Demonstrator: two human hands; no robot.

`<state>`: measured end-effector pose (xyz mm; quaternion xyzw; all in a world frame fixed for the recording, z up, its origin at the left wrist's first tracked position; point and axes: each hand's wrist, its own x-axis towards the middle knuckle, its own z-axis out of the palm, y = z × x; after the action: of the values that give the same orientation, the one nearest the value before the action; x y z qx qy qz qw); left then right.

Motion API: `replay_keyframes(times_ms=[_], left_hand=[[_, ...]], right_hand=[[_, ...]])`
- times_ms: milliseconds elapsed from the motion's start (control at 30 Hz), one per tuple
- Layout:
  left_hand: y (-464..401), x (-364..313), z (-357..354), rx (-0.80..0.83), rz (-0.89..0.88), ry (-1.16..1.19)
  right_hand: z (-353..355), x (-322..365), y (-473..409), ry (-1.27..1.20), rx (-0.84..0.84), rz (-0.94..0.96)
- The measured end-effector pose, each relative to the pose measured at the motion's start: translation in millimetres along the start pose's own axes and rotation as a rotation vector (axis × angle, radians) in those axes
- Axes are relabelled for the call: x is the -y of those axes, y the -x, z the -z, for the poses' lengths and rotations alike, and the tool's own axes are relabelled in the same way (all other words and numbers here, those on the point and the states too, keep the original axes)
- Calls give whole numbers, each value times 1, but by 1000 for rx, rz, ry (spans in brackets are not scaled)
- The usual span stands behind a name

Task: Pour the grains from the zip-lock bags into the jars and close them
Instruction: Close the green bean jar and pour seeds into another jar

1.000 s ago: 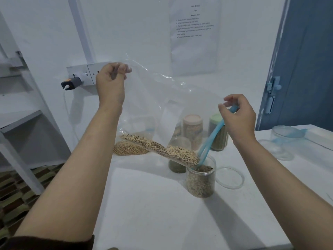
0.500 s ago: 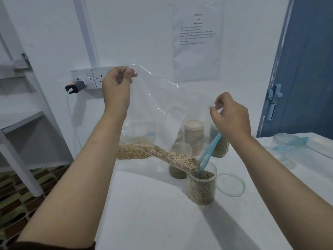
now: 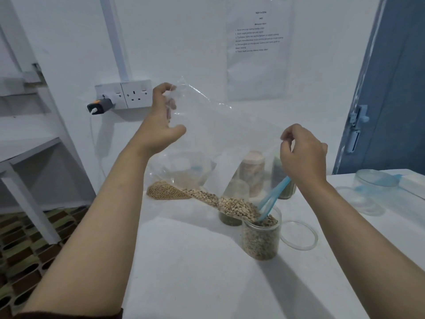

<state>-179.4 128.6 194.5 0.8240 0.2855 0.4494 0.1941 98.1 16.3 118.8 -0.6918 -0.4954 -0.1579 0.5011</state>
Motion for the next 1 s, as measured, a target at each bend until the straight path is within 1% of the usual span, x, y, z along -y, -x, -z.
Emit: replay_keyframes(times_ms=[67, 167, 233, 367, 400, 467, 533, 567, 600, 767, 933, 1000], left_hand=[[1, 10, 1, -39, 17, -155], [3, 22, -1, -173, 29, -189], [7, 27, -7, -207, 74, -185], [13, 32, -16, -295, 337, -152], [14, 33, -17, -295, 402, -158], [13, 34, -20, -255, 573, -105], [14, 34, -25, -207, 737, 35], [15, 34, -26, -189, 783, 94], [17, 35, -28, -184, 797, 127], [17, 39, -27, -207, 757, 198], [16, 42, -29, -158, 727, 190], [20, 44, -33, -119, 714, 146]], right_hand=[[0, -1, 2, -6, -11, 4], [-1, -1, 5, -24, -30, 14], [-1, -1, 6, -26, -42, 26], [0, -2, 6, -30, -62, 47], [0, -2, 6, -32, -66, 47], [0, -1, 7, -37, -70, 48], [-1, 0, 8, -33, -65, 51], [-1, 0, 9, -30, -62, 53], [-1, 1, 9, -26, -59, 54], [-2, 0, 9, -4, -56, 61], [-4, -1, 9, -4, -74, 67], [-5, -1, 10, -4, -76, 70]])
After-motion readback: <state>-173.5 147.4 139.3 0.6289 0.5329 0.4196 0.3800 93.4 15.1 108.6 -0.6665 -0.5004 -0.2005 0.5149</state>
